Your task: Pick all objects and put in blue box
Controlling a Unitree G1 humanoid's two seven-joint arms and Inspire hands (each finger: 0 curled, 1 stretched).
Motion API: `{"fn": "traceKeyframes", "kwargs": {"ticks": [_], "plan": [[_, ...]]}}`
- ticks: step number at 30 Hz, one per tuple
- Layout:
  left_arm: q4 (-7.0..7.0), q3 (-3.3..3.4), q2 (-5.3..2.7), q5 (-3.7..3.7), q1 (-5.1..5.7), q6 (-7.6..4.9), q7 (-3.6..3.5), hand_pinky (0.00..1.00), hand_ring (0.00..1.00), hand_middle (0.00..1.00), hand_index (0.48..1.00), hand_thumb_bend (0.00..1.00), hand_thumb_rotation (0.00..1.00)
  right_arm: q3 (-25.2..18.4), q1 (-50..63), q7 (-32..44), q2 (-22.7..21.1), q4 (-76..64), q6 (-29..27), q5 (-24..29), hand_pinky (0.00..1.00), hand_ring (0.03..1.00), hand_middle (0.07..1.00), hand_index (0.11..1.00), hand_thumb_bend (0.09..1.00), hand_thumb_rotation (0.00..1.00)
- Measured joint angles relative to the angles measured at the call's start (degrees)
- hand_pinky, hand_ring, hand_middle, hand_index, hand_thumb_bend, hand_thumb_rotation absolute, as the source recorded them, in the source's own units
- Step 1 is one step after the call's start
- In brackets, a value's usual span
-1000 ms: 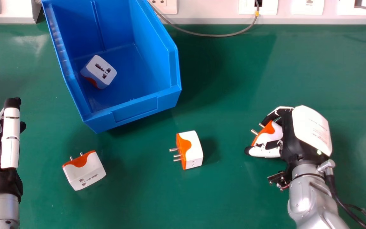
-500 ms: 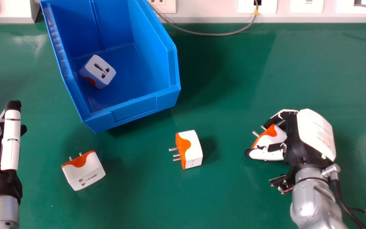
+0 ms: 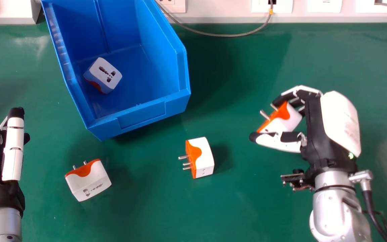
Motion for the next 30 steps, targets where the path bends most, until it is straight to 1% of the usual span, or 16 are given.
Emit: {"fn": "traceKeyframes", "kwargs": {"ticks": [1,3,5,7,9,13,17,22,23,25,27,28,30], "plan": [[0.00,-0.02,-0.01,0.04,0.00,0.01,0.13,0.87,0.92,0.88,0.903,0.46,0.85,-0.07,0.55,0.05,-0.23,-1.48,-0.52,-0.01,0.03,0.068,0.124,0.470,0.486,0.15],[0.00,-0.09,-0.09,0.11,-0.01,0.02,0.67,0.87,0.92,0.88,0.903,0.46,0.85,-0.10,1.16,0.40,-0.67,-4.10,-1.63,-0.17,0.03,0.068,0.124,0.470,0.486,0.15],[-0.01,-0.36,-0.12,0.24,-0.04,0.02,0.82,0.86,0.92,0.87,0.896,0.46,0.84,-0.14,1.41,0.92,-1.10,-6.38,-2.21,-1.26,0.03,0.066,0.122,0.470,0.486,0.15],[-0.01,-0.60,-0.13,0.33,-0.09,0.00,0.87,0.86,0.91,0.87,0.892,0.46,0.83,-0.11,1.65,1.58,-1.47,-8.50,-3.30,-1.68,0.03,0.065,0.120,0.470,0.486,0.15],[0.09,-0.66,-0.13,0.52,-0.25,-0.09,0.89,0.85,0.91,0.86,0.887,0.45,0.82,0.05,1.81,2.75,-1.58,-10.47,-4.44,-1.88,0.03,0.064,0.119,0.470,0.486,0.15],[0.52,-0.70,-0.14,0.61,-0.57,-0.57,0.92,0.85,0.90,0.86,0.883,0.44,0.80,0.95,2.03,4.35,-1.41,-13.02,-6.91,-1.95,0.03,0.064,0.118,0.470,0.486,0.15],[0.78,-0.92,-0.15,0.78,-0.94,-1.10,0.93,0.85,0.90,0.86,0.880,0.44,0.79,2.28,2.04,4.76,-1.09,-13.59,-9.85,-2.33,0.03,0.063,0.115,0.470,0.487,0.15],[0.76,-1.32,-0.36,1.05,-1.02,-1.19,1.00,0.84,0.90,0.86,0.879,0.44,0.79,4.07,1.95,4.82,-0.11,-12.83,-13.72,-2.39,0.03,0.062,0.115,0.470,0.487,0.15],[0.72,-1.43,-0.41,1.13,-0.99,-1.18,1.06,0.84,0.90,0.86,0.878,0.44,0.78,4.66,1.84,5.14,0.05,-12.21,-14.46,-2.31,0.03,0.062,0.115,0.470,0.487,0.15],[0.35,-1.89,-0.54,1.26,-0.90,-1.15,1.11,0.84,0.90,0.86,0.877,0.45,0.78,5.68,1.78,6.27,0.34,-11.30,-15.47,-2.05,0.03,0.062,0.116,0.470,0.487,0.15],[0.05,-2.11,-0.56,1.28,-0.86,-1.15,1.16,0.84,0.90,0.86,0.876,0.45,0.78,6.23,1.41,7.32,0.59,-10.27,-16.39,-1.84,0.03,0.063,0.117,0.470,0.487,0.15],[0.03,-2.16,-0.56,1.31,-0.85,-1.14,1.27,0.84,0.90,0.86,0.876,0.45,0.78,6.58,1.00,7.79,0.64,-9.74,-16.66,-1.71,0.03,0.063,0.117,0.470,0.487,0.15],[0.03,-2.37,-0.58,1.63,-0.85,-1.10,1.60,0.84,0.90,0.86,0.876,0.45,0.77,7.26,0.28,8.88,1.02,-8.72,-17.55,-1.63,0.03,0.062,0.116,0.470,0.487,0.15]]}}
